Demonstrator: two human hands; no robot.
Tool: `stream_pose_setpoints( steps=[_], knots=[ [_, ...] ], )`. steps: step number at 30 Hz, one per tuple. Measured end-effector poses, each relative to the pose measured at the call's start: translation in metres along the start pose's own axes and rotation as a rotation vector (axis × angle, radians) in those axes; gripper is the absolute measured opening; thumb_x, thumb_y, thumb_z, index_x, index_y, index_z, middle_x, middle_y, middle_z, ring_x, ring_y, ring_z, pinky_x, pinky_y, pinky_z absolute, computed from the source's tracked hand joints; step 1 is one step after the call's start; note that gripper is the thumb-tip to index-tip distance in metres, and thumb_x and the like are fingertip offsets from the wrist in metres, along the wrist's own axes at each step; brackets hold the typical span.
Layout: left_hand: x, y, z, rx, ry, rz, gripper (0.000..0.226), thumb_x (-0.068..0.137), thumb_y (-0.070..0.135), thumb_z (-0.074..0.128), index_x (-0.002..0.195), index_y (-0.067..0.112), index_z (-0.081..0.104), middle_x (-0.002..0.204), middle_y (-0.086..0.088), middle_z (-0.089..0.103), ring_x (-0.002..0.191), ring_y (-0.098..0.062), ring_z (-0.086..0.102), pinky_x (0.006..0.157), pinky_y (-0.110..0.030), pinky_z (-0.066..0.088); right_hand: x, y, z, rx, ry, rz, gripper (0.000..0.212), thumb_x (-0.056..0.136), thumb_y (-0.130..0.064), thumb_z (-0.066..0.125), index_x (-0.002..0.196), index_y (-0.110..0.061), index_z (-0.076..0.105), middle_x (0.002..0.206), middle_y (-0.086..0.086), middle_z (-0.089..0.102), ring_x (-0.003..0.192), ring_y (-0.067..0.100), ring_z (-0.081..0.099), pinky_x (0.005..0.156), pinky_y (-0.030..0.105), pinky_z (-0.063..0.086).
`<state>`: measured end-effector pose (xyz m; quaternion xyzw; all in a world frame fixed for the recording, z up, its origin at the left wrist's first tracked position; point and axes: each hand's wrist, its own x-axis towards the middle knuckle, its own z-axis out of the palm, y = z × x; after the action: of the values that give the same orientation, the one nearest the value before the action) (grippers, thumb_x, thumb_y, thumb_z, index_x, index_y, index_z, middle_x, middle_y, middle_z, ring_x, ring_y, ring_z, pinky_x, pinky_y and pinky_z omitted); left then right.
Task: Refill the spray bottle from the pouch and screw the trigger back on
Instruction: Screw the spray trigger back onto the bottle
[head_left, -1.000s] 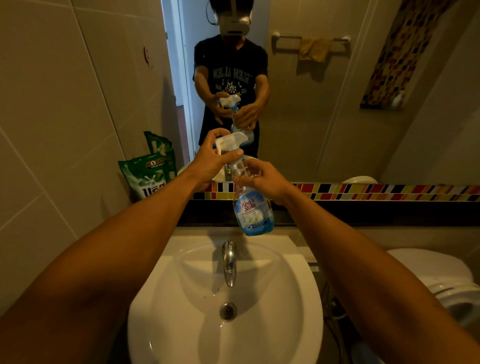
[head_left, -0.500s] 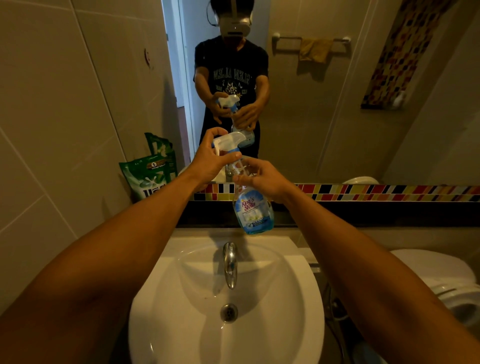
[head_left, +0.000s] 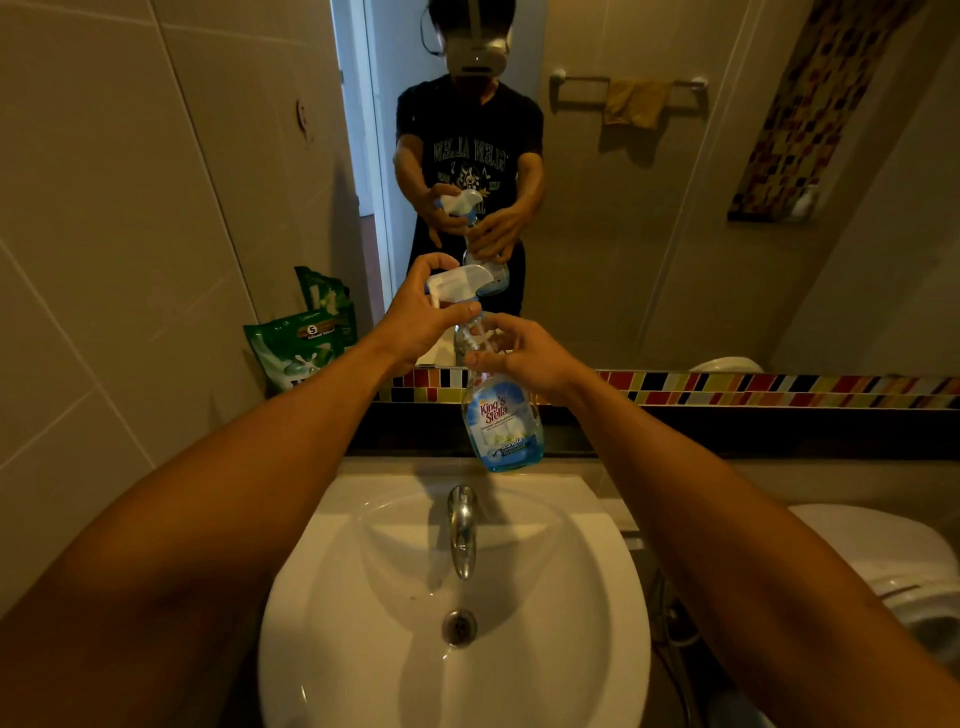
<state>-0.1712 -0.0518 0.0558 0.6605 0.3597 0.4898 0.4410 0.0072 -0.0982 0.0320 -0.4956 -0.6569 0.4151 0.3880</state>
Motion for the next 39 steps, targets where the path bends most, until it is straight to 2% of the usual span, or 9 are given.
stream_pose_setpoints(
  steps=[3,6,14,24,28,30,33,36,39],
  knots=[
    [0.001,-0.002,-0.002,-0.002,-0.015,-0.005,0.056,0.082,0.010,0.078,0.126,0.025,0.047,0.116,-0.001,0.054,0.102,-0.023,0.061,0.062,-0.018,0.056,-0.001,0.000,0.001,0.017,-0.010,0.007,0.044,0.088,-0.013,0.079,0.129,-0.014,0.062,0.115,0.014,0.073,0.105,0.029,0.073,0.092,0.046,0.062],
    [0.001,-0.006,-0.006,0.005,-0.022,-0.027,0.052,0.082,0.010,0.077,0.121,0.031,0.050,0.114,0.001,0.055,0.105,-0.028,0.061,0.066,-0.023,0.056,-0.004,0.002,0.001,0.019,-0.026,-0.002,0.043,0.089,-0.013,0.078,0.129,-0.013,0.062,0.113,0.013,0.074,0.102,0.027,0.074,0.086,0.038,0.063],
    [-0.005,-0.010,-0.001,-0.014,0.021,0.053,0.055,0.077,0.019,0.083,0.118,0.034,0.048,0.128,-0.013,0.057,0.109,-0.033,0.065,0.072,-0.026,0.058,-0.004,-0.001,0.004,-0.017,-0.016,-0.018,0.048,0.090,-0.017,0.078,0.134,-0.017,0.060,0.108,0.002,0.074,0.096,0.015,0.073,0.074,0.022,0.059],
    [-0.005,-0.008,-0.003,0.007,0.011,0.025,0.059,0.076,0.014,0.083,0.126,0.023,0.052,0.124,-0.012,0.059,0.106,-0.032,0.064,0.067,-0.024,0.058,-0.005,0.003,-0.001,0.028,-0.044,-0.022,0.049,0.089,-0.015,0.078,0.135,-0.017,0.061,0.114,0.008,0.075,0.103,0.024,0.074,0.086,0.039,0.063],
    [-0.004,-0.009,-0.004,-0.002,-0.021,0.007,0.058,0.074,0.018,0.085,0.122,0.029,0.055,0.126,-0.012,0.058,0.108,-0.036,0.064,0.070,-0.030,0.060,-0.007,0.003,-0.004,0.101,-0.076,0.008,0.044,0.089,-0.008,0.076,0.130,-0.016,0.063,0.109,0.005,0.076,0.097,0.019,0.076,0.078,0.031,0.062],
    [-0.003,-0.010,-0.005,-0.007,-0.037,-0.011,0.057,0.073,0.019,0.085,0.120,0.032,0.056,0.127,-0.012,0.058,0.110,-0.037,0.063,0.072,-0.033,0.060,-0.007,0.005,-0.005,0.111,-0.088,0.021,0.040,0.089,-0.008,0.077,0.125,-0.018,0.065,0.108,0.006,0.077,0.098,0.022,0.076,0.082,0.036,0.062],
    [-0.004,-0.009,-0.002,0.036,-0.013,-0.004,0.058,0.075,0.018,0.084,0.124,0.028,0.054,0.126,-0.008,0.058,0.110,-0.033,0.063,0.071,-0.027,0.059,-0.005,0.011,-0.006,0.084,-0.071,0.037,0.039,0.088,-0.011,0.078,0.123,-0.023,0.066,0.111,0.007,0.077,0.103,0.026,0.075,0.091,0.046,0.061],
    [-0.005,-0.011,0.005,0.069,0.027,0.004,0.073,0.073,0.022,0.087,0.134,0.027,0.047,0.127,-0.010,0.059,0.108,-0.029,0.066,0.075,-0.028,0.060,-0.003,0.013,-0.007,0.049,-0.043,0.053,0.037,0.087,-0.012,0.079,0.120,-0.024,0.066,0.110,0.007,0.076,0.103,0.026,0.074,0.092,0.047,0.061],
    [-0.009,-0.017,0.013,0.073,0.028,-0.003,0.091,0.073,0.021,0.087,0.146,0.033,0.033,0.133,-0.012,0.057,0.112,-0.026,0.065,0.085,-0.034,0.060,-0.002,0.020,-0.010,0.015,-0.015,0.061,0.035,0.088,-0.010,0.078,0.117,-0.025,0.065,0.106,0.002,0.076,0.099,0.021,0.073,0.088,0.041,0.062]
  ],
)
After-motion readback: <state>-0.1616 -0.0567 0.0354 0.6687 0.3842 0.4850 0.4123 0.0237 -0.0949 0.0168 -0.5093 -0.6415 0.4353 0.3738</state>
